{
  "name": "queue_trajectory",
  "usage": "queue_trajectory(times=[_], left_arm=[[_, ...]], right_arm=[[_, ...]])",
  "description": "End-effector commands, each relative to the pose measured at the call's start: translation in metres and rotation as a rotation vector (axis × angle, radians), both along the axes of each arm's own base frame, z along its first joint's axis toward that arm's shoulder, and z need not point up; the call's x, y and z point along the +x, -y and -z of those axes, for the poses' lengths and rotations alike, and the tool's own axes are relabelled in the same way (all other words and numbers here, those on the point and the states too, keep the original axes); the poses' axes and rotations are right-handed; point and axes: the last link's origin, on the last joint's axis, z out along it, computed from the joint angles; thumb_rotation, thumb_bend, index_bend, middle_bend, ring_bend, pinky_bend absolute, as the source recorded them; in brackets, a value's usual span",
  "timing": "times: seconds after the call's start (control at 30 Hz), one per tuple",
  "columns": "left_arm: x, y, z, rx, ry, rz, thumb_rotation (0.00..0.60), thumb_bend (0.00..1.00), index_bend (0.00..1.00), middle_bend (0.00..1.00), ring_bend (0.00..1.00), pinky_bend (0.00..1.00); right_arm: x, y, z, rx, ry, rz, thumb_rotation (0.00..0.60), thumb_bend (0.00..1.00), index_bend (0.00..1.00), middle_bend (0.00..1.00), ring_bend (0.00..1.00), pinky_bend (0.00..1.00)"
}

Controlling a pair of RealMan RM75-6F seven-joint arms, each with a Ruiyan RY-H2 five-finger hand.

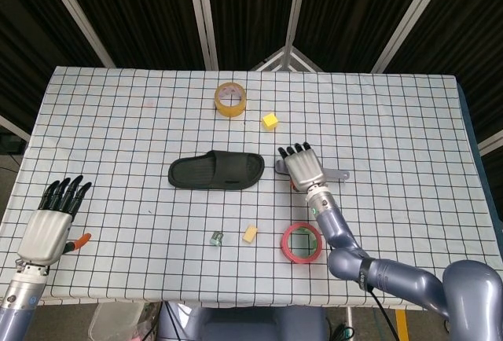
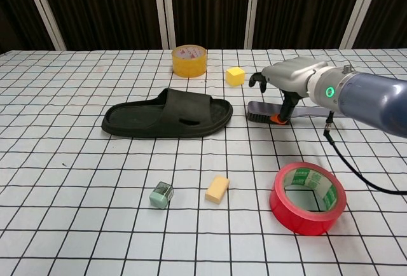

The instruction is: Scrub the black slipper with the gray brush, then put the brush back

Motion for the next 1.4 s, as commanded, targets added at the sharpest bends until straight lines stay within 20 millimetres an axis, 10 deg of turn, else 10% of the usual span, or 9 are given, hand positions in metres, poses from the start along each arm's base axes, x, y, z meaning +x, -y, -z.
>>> queue_trajectory(times=[0.03,1.4], left_arm=[[-0.001,0.000,0.000,-0.003,0.001,-0.003,0.596,0.12,0.00,0.00,0.00,0.07],[0.000,0.003,-0.005,0.004,0.005,-0.004,0.595,0.12,0.00,0.00,0.00,0.07]], right_arm=[[0.001,-0.001,0.003,0.002,-0.002,0.002,0.600,0.39,0.16,0.24,0.18,0.19],[-0.007,0.008,0.013,-0.027,0.003,0.000,0.600,0.39,0.39,0.44,0.36,0.41]])
